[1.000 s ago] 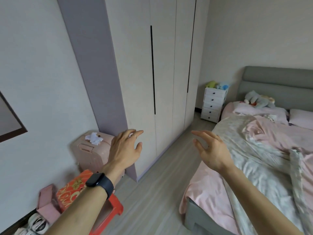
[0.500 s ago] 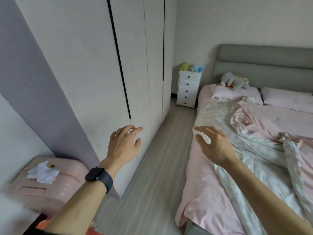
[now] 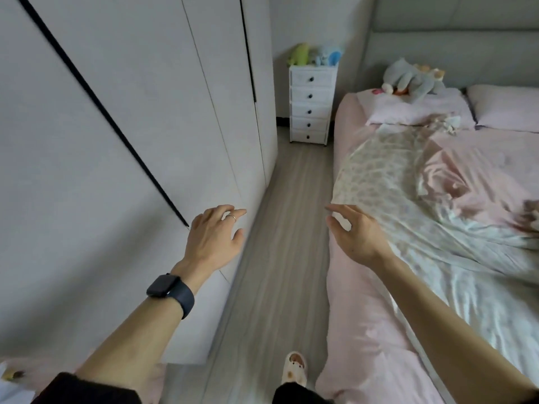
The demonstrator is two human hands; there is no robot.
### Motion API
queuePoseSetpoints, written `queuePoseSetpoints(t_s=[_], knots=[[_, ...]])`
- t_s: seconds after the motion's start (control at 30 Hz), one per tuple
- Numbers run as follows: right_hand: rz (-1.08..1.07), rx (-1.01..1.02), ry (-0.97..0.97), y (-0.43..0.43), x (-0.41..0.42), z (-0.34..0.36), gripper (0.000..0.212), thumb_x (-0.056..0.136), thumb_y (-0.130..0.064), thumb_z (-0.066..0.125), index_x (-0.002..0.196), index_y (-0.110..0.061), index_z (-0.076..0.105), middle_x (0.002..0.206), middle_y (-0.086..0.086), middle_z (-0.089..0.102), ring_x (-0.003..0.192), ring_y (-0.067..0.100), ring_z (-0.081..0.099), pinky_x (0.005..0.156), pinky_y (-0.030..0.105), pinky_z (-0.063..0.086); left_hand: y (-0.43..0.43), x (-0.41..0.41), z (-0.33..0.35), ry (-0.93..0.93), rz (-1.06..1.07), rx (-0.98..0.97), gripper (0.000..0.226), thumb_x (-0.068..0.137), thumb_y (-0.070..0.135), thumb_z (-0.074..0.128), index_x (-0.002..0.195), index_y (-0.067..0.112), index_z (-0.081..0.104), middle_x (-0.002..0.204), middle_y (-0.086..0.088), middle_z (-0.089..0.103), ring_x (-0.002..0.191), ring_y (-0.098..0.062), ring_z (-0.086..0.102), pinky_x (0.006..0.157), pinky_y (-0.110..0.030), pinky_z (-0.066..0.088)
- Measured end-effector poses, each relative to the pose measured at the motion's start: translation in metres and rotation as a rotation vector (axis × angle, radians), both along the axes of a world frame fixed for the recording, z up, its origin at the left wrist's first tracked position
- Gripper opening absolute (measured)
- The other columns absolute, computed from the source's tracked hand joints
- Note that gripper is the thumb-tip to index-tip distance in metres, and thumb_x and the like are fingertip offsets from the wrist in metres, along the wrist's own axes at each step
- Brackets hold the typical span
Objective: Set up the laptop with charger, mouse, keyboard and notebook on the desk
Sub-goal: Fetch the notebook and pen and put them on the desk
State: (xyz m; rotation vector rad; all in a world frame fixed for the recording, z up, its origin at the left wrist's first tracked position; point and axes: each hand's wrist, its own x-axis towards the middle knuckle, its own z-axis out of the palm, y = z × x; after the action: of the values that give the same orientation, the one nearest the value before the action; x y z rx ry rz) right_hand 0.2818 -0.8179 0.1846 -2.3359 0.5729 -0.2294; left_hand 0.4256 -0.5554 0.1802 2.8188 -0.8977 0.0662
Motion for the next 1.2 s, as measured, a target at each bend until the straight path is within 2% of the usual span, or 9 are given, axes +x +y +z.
queuePoseSetpoints(t_s=[0.17,0.37,0.67,0.8,1.1,1.2], knots=[[-0.020,0.032,0.048,-0.057,0.092,-0.001,0.033,0.100,-0.033,0.054,0.131,-0.030,0.064,0.135,-0.002,0.061,0.120,0.021,0.058,0.097,0.025,0.040,-0.067,0.092,-0.008,0.061,-0.039,0.050,0.045,0.093,0.031,0.056,0.138,0.029,0.055,0.139,0.004,0.052,0.126,-0.023,0.048,0.106,-0.040,0.035],[-0.040,0.030,0.063,-0.122,0.195,0.000,0.034,0.100,-0.035,0.053,0.132,-0.031,0.063,0.137,-0.004,0.059,0.125,0.018,0.055,0.104,0.030,0.042,-0.153,0.204,-0.016,0.114,-0.103,0.048,0.045,0.095,0.033,0.052,0.140,0.030,0.052,0.139,0.005,0.051,0.127,-0.024,0.047,0.106,-0.040,0.035],[-0.125,0.040,0.121,-0.245,0.376,-0.009,0.033,0.100,-0.036,0.054,0.131,-0.034,0.063,0.137,-0.006,0.059,0.123,0.016,0.056,0.096,0.021,0.038,-0.298,0.406,-0.052,0.196,-0.236,0.077,0.044,0.095,0.034,0.049,0.139,0.029,0.052,0.139,0.006,0.050,0.126,-0.023,0.047,0.104,-0.038,0.035],[-0.178,0.004,0.057,-0.308,0.455,0.008,0.032,0.099,-0.032,0.056,0.130,-0.031,0.065,0.135,-0.008,0.061,0.122,0.010,0.056,0.093,0.013,0.032,-0.371,0.488,-0.050,0.195,-0.273,0.072,0.045,0.095,0.037,0.049,0.139,0.028,0.052,0.140,0.005,0.050,0.127,-0.023,0.047,0.105,-0.039,0.037],[-0.200,0.035,0.143,-0.448,0.611,-0.017,0.035,0.100,-0.038,0.053,0.133,-0.033,0.062,0.137,-0.005,0.059,0.122,0.015,0.057,0.098,0.023,0.039,-0.517,0.648,-0.060,0.217,-0.323,0.107,0.046,0.094,0.035,0.049,0.139,0.029,0.051,0.137,0.006,0.051,0.124,-0.023,0.049,0.102,-0.040,0.040],[-0.183,0.017,0.136,-0.502,0.668,-0.026,0.035,0.100,-0.036,0.054,0.133,-0.031,0.062,0.138,-0.004,0.060,0.121,0.017,0.058,0.094,0.018,0.035,-0.564,0.704,-0.066,0.200,-0.298,0.115,0.046,0.094,0.035,0.048,0.140,0.029,0.051,0.139,0.004,0.051,0.124,-0.024,0.050,0.101,-0.041,0.041]])
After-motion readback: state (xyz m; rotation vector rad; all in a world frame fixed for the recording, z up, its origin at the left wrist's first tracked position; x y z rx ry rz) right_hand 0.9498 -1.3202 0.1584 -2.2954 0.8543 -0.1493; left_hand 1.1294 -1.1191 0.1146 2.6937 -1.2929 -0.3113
